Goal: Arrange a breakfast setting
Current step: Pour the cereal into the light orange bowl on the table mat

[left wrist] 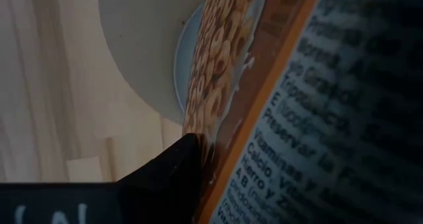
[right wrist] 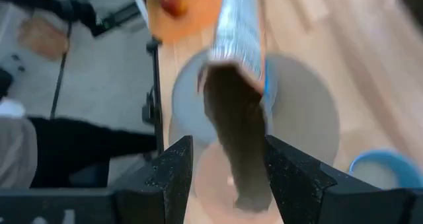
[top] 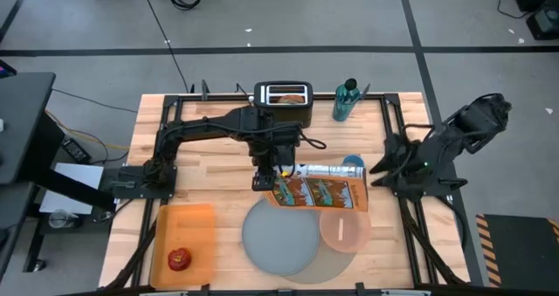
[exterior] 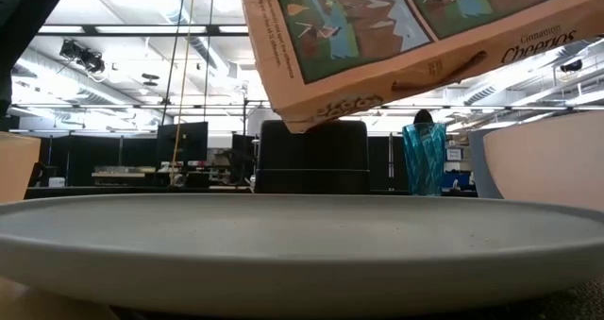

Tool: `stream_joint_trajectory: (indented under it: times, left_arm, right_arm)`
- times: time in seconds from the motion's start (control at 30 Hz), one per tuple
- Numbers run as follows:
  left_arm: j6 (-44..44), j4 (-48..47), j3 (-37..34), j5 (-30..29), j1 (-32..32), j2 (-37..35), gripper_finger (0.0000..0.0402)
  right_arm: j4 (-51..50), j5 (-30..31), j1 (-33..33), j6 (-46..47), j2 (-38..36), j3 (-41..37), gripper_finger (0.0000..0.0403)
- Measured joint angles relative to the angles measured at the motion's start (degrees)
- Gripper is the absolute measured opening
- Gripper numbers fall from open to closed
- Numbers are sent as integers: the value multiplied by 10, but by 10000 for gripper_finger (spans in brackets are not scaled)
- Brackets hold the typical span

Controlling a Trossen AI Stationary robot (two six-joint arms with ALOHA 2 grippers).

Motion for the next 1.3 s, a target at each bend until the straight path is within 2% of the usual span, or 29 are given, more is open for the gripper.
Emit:
stream_joint_trajectory:
  times: [0.17, 0.3, 0.57, 0.73, 0.87, 0.97, 1.07, 1.2, 1.3]
  left_arm:
    - [0, -1, -14, 3, -6, -1, 173]
    - [-7, -1, -31, 20, -12, -1, 173]
    - [-39, 0, -36, 65, -32, -1, 173]
    - [-62, 0, -36, 61, -24, -10, 173]
    - [-55, 0, -36, 35, -21, -12, 173]
    - [-29, 0, -36, -12, -24, -24, 173]
    - [-12, 0, -35, -51, -23, -36, 173]
    - [-12, -1, -35, -66, -12, -45, 173]
    - [-15, 0, -35, -67, -8, -45, 173]
  right_arm:
    - [-10, -23, 5, 15, 5, -17, 205]
    - [-20, -54, 5, 25, -3, -1, 205]
    - [-31, -38, 5, 47, -21, 27, 204]
    - [22, -35, 4, 21, -8, 27, 203]
    - [14, 14, -1, -28, 14, 27, 203]
    - [-37, 30, 0, -2, 20, 27, 203]
    - [-38, 54, 17, 11, 10, 14, 203]
    - [-12, 121, 34, 0, -4, -9, 204]
    - [46, 137, 32, -38, 0, -15, 205]
